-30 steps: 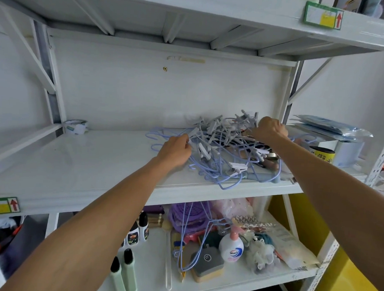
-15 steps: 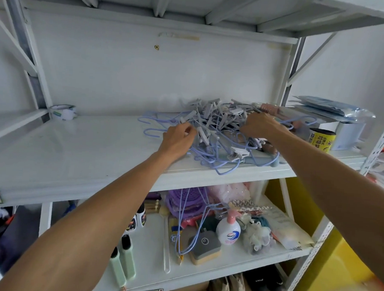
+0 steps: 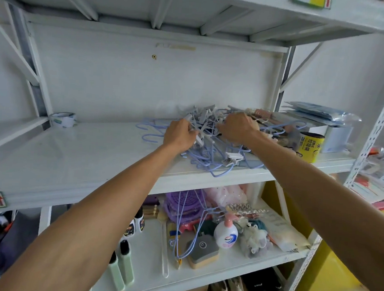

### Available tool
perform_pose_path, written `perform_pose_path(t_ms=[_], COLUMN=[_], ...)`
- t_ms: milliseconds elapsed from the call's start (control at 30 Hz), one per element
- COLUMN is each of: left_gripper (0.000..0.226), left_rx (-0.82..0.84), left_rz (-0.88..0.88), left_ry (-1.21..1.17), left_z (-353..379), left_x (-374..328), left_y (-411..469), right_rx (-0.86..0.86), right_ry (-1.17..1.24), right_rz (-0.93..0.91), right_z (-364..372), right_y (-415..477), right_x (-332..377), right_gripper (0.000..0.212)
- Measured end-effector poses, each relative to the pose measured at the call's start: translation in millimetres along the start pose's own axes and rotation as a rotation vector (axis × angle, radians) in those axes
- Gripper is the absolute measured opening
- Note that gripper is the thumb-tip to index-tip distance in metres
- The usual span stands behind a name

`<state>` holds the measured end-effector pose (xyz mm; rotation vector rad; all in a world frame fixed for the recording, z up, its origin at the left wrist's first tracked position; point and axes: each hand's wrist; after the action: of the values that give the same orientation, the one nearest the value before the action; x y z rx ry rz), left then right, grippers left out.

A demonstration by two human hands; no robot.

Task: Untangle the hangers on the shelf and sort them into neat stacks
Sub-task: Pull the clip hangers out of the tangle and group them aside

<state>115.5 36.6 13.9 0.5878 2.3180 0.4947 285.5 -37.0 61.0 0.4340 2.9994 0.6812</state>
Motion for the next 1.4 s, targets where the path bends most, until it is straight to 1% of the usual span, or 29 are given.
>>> perform_pose_path(t_ms=[67, 100, 200, 233, 300, 367, 533, 567, 633, 700, 767, 800, 833, 900, 967, 1033, 1100, 1133, 1200, 1233, 1300, 1400], left_gripper=[0.029, 0.031, 0.037, 0.038, 0.038, 0.039, 0.032, 0.030, 0.031, 0.036, 0.042, 0.045, 0.048, 0.046, 0.037, 0.022, 0.006, 0.004, 0.016, 0.021, 0.020, 0.015], left_rx=[-0.029, -0.037, -0.034, -0.027, 0.000, 0.030, -0.015, -0.015, 0.035, 0.018, -0.034, -0.068, -0.085, -0.093, -0.156, -0.209, -0.194, -0.184, -0.166, -0.162, -0.133, -0.112], left_rz=[-0.049, -0.058, -0.042, -0.036, -0.019, -0.007, -0.022, -0.023, -0.022, -0.062, -0.175, -0.221, -0.246, -0.253, -0.332, -0.427, -0.532, -0.575, -0.670, -0.711, -0.743, -0.762], left_ry=[-0.022, -0.030, -0.042, -0.051, -0.047, -0.053, -0.129, -0.144, -0.184, -0.272, -0.503, -0.602, -0.653, -0.567, -0.515, -0.513, -0.500, -0.502, -0.473, -0.461, -0.454, -0.376], left_z=[-1, -1, -4, -6, -6, -7, -9, -9, -9, -14, -28, -36, -45, -70, -93, -119, -146, -159, -181, -191, -207, -223], left_x=[0, 1, 0, 0, 5, 8, 10, 8, 8, 6, 4, 6, 10, 24, 50, 81, 108, 125, 159, 174, 194, 212], left_y=[0, 0, -6, -8, -9, -10, -10, -10, -10, -12, -12, -10, -9, -14, -19, -25, -37, -42, -55, -61, -69, -73], right_rx=[0.002, 0.063, 0.372, 0.409, 0.385, 0.322, 0.132, 0.093, 0.033, 0.002, -0.011, 0.003, 0.034, 0.066, 0.124, 0.218, 0.350, 0.401, 0.446, 0.465, 0.475, 0.476], right_ry=[-0.021, -0.032, -0.002, -0.006, 0.009, 0.066, 0.296, 0.319, 0.348, 0.388, 0.387, 0.384, 0.376, 0.366, 0.477, 0.552, 0.656, 0.710, 0.747, 0.747, 0.730, 0.689], right_rz=[-0.073, -0.099, -0.126, -0.131, -0.141, -0.115, -0.007, -0.010, -0.026, -0.040, -0.098, -0.133, -0.157, -0.247, -0.293, -0.387, -0.450, -0.455, -0.459, -0.465, -0.462, -0.410], right_z=[-1, -2, 3, 4, 9, 11, -3, -7, -13, -17, -14, -12, -11, -9, -8, -7, 0, 2, 7, 9, 13, 17], right_y=[-7, -10, -15, -17, -19, -17, -3, -1, 3, 2, 1, 0, -4, -15, -24, -35, -44, -48, -52, -52, -46, -35], right_x=[11, 16, 27, 30, 30, 27, 23, 24, 29, 41, 63, 77, 95, 134, 175, 213, 243, 256, 272, 277, 278, 262], right_gripper=[0.050, 0.049, 0.036, 0.031, 0.030, 0.029, 0.022, 0.022, 0.026, 0.030, 0.032, 0.032, 0.032, 0.029, 0.031, 0.032, 0.027, 0.029, 0.038, 0.039, 0.036, 0.034])
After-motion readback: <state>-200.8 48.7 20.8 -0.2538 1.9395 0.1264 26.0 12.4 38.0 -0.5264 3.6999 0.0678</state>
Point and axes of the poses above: each hand's wrist, its own y-axis towards the middle knuckle, its own z-axis out of the palm, x = y × z, and after that the axes turned 2 degrees about y, right-handed
